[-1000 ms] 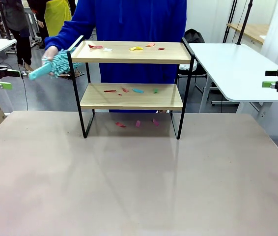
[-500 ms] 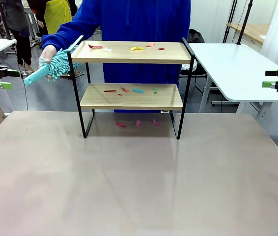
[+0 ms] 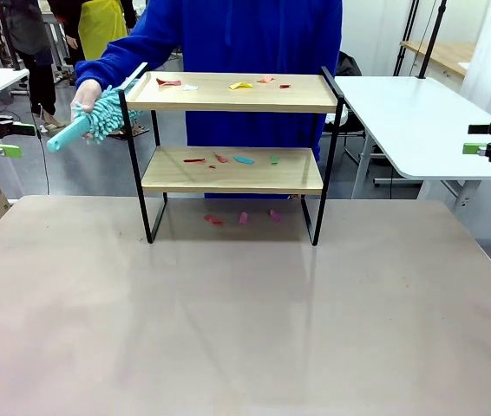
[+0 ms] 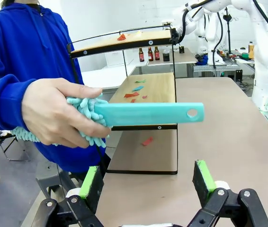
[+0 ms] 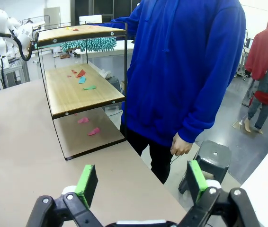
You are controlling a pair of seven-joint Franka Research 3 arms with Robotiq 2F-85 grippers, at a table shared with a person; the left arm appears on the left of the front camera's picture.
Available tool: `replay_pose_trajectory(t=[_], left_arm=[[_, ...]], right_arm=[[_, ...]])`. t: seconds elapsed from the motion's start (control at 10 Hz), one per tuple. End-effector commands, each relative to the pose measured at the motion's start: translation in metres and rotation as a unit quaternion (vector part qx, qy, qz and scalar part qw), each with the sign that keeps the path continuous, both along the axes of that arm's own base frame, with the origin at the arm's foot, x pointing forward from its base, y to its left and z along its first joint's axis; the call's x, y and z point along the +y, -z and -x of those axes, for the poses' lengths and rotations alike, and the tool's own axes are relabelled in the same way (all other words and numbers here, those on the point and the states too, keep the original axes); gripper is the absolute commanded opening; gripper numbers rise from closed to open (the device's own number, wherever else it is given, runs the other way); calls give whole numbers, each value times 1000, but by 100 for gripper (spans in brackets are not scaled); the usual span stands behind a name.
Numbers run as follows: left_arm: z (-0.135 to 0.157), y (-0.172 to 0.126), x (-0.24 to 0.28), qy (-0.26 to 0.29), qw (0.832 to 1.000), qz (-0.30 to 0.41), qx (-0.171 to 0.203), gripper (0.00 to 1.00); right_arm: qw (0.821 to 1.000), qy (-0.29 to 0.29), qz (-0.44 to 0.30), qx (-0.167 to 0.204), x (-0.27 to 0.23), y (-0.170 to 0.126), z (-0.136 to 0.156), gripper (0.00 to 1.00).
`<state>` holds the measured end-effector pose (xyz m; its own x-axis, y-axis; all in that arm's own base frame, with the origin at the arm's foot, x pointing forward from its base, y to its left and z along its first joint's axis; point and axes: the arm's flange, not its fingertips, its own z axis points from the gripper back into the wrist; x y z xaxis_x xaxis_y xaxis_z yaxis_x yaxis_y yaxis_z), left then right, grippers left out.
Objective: Clean the shelf.
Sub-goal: Pick up the Duster handed by the human.
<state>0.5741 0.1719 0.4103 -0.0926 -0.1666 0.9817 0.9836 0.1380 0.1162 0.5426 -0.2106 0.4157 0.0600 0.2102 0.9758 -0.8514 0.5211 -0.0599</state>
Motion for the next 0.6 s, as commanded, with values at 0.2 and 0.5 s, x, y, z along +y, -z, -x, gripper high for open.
replay_pose_trajectory(t=[0.2, 0.5], left_arm=[[11, -62, -10, -22, 999, -45, 14, 100], [38, -146, -55, -156, 968, -176, 92, 100]], right_arm=[[1000, 1, -1, -2, 2, -2, 1, 100], [1000, 1, -1, -2, 2, -2, 1, 100]])
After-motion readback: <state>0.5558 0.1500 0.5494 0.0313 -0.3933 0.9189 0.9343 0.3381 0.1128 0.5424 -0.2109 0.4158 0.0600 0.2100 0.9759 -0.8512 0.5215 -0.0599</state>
